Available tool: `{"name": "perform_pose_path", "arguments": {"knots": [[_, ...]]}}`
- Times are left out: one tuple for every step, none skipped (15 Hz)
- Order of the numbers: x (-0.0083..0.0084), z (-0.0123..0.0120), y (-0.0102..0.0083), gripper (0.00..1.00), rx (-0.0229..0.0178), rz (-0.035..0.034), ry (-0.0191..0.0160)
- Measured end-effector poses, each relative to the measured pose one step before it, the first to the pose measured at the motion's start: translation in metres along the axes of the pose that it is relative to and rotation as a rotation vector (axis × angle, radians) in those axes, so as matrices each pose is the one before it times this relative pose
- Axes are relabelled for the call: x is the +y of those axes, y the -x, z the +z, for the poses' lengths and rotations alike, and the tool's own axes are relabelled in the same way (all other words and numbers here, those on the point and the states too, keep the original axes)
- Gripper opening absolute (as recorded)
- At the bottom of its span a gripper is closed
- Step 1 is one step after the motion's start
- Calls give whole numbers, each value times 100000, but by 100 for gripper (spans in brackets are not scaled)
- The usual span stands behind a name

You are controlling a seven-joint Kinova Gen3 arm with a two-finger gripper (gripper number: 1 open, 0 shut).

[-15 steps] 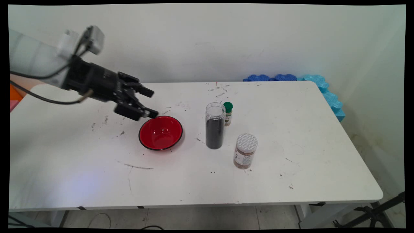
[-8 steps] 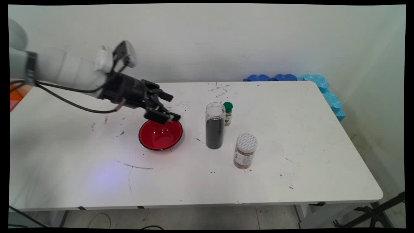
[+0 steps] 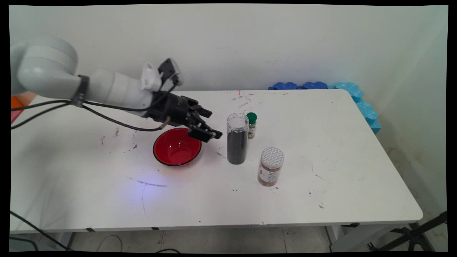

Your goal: Pick up the black seasoning powder from the table, then pour the black seasoning powder in the red bowl

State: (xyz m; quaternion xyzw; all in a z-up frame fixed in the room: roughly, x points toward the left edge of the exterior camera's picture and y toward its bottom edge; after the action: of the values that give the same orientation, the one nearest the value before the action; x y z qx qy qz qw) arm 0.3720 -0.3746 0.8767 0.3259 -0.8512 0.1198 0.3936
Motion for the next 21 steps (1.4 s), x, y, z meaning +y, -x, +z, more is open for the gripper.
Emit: {"name": "perform_pose_path", "arguments": {"knots": [[93,764,-114,100,159,-315,204],[93,738,-109,100,190,-224,212],[83,685,-94,100,229,-277,104],[43,559,-97,100,263,-373,1],[30,357,-70,100,192,-218,54],[49,498,-91,100,266,-273,93],[38,514,-80,100,275,-246,22],[42,469,-71,100,228,-149,57],[31,354,-39,100,152,-117,43],[56,361,-24,100,123,-49,130],[50,318,-25,100,102,56,143],[48,240,-11,100,50,182,122],[18,236,-8,100,51,336,-75],[4,187,-2,100,6,305,-93],[-2,192,1,100,-28,360,-106],[-1,93,-7,100,11,205,2],[3,119,-9,0,46,322,45],[22,104,4,0,27,482,99],[20,67,11,0,-15,447,92],[27,28,6,0,-55,388,100],[52,-38,14,0,-104,478,155]]}}
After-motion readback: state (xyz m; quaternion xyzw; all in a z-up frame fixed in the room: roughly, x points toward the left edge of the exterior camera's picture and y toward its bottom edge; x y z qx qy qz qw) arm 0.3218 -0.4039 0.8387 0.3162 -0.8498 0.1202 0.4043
